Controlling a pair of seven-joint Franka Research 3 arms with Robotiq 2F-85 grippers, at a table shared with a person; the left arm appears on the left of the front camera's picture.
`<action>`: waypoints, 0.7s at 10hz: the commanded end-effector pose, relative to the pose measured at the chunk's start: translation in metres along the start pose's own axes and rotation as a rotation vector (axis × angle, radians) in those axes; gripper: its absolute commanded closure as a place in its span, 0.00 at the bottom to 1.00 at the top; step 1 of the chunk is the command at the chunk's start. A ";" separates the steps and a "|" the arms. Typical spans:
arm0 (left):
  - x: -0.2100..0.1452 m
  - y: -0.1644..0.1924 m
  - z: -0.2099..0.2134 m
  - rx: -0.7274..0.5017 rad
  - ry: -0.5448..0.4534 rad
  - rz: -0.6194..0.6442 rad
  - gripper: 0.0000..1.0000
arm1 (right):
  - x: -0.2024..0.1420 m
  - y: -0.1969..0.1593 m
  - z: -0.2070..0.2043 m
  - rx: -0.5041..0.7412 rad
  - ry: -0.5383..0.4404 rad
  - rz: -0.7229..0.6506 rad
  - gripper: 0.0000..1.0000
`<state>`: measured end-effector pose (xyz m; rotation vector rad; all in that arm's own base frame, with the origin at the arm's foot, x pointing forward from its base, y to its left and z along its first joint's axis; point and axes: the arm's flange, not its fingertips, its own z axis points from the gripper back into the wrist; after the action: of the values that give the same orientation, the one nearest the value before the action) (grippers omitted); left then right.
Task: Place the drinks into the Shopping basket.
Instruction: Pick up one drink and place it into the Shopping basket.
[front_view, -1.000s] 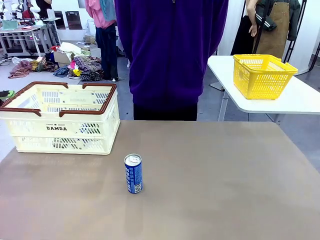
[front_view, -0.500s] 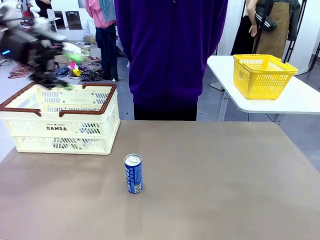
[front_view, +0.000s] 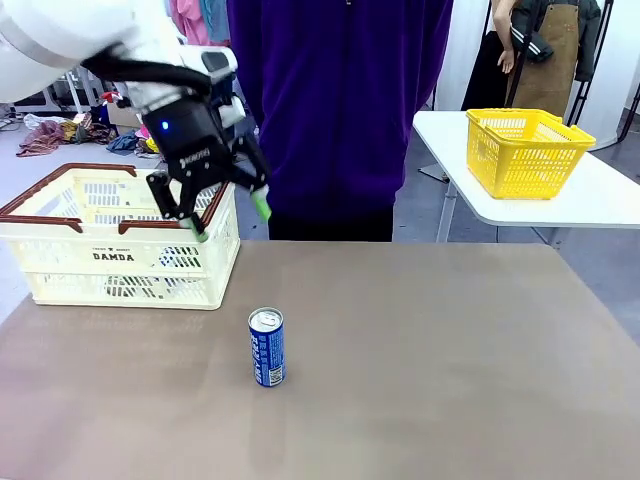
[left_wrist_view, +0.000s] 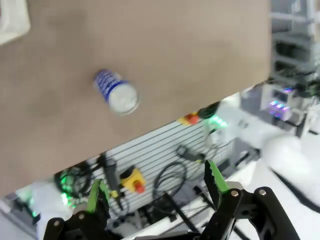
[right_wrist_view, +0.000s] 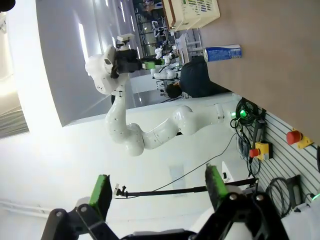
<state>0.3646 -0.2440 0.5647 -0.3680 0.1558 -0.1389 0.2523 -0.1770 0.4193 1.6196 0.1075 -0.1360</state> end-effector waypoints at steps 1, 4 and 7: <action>-0.009 0.008 0.011 0.050 0.001 -0.035 0.00 | -0.001 0.005 -0.001 0.010 0.000 -0.021 0.00; 0.000 0.000 0.000 0.000 0.000 0.000 0.00 | -0.001 0.005 -0.001 0.010 0.000 -0.021 0.00; 0.023 0.014 -0.006 0.020 -0.020 0.107 0.00 | -0.001 0.005 -0.001 0.010 0.000 -0.021 0.00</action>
<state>0.3719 -0.2395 0.5594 -0.3488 0.1521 -0.1241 0.2523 -0.1770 0.4193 1.6196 0.1074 -0.1362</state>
